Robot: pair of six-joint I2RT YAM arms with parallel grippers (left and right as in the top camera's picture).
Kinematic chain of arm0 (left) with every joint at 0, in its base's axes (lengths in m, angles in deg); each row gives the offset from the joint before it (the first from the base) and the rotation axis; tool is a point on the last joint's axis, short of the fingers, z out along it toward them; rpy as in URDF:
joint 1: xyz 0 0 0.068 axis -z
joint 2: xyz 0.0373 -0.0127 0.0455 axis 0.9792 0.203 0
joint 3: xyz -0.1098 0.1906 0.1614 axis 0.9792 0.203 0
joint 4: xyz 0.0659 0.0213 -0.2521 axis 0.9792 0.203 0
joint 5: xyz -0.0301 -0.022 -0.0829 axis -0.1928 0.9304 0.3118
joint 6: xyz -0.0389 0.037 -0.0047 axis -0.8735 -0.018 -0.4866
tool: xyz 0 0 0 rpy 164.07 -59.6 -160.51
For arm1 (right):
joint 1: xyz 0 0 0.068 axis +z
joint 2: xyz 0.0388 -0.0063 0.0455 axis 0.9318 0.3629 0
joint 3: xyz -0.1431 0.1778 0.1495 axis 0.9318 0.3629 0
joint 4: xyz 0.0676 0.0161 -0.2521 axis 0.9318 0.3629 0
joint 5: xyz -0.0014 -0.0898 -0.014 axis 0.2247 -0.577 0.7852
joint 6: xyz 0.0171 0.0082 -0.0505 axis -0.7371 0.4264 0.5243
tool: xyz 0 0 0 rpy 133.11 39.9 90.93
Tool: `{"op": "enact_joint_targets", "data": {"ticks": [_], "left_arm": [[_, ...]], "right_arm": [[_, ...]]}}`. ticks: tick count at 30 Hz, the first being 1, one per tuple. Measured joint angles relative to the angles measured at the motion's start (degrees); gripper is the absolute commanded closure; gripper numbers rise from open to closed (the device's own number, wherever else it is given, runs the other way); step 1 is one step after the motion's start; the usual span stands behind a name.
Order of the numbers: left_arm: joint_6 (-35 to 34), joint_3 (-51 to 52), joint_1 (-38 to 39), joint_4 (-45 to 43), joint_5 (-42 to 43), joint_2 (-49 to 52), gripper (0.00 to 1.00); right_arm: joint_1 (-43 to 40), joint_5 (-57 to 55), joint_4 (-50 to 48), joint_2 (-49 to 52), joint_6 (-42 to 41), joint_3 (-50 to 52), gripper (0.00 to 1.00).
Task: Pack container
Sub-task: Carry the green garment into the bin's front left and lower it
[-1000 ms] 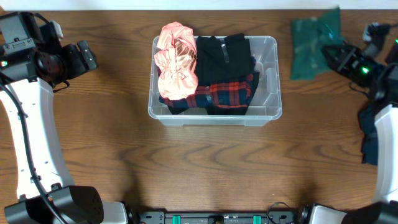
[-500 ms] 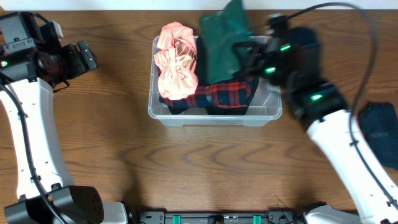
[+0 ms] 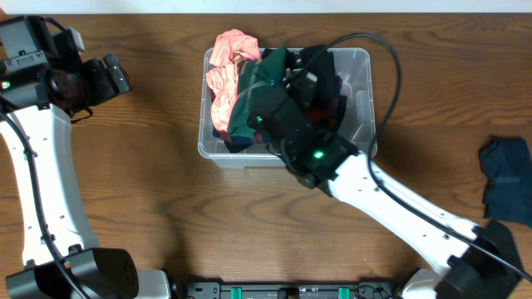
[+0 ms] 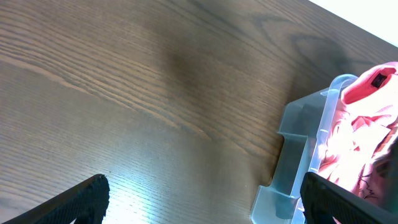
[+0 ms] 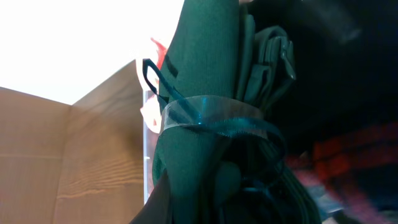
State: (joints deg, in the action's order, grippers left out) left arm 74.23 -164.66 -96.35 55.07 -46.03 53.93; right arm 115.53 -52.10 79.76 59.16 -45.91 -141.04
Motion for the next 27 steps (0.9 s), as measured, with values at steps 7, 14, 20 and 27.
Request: {"op": "enact_joint_targets", "data": {"ticks": [7, 14, 20, 27], "left_arm": [[0.0, 0.0, 0.0, 0.02, 0.0, 0.0, 0.02], [0.0, 0.0, 0.0, 0.02, -0.02, 0.0, 0.02], [0.0, 0.0, 0.0, 0.0, -0.02, 0.0, 0.02], [0.0, 0.0, 0.0, 0.0, 0.0, 0.0, 0.02]], "right_arm": [[0.5, 3.78, -4.79, 1.49, 0.31, 0.0, 0.98], [1.05, 8.48, -6.43, 1.49, 2.67, 0.0, 0.98], [1.99, 9.38, -5.6, 1.51, 3.54, 0.0, 0.93], [2.99, 9.88, -5.88, 1.7, 4.72, -0.02, 0.44]]}}
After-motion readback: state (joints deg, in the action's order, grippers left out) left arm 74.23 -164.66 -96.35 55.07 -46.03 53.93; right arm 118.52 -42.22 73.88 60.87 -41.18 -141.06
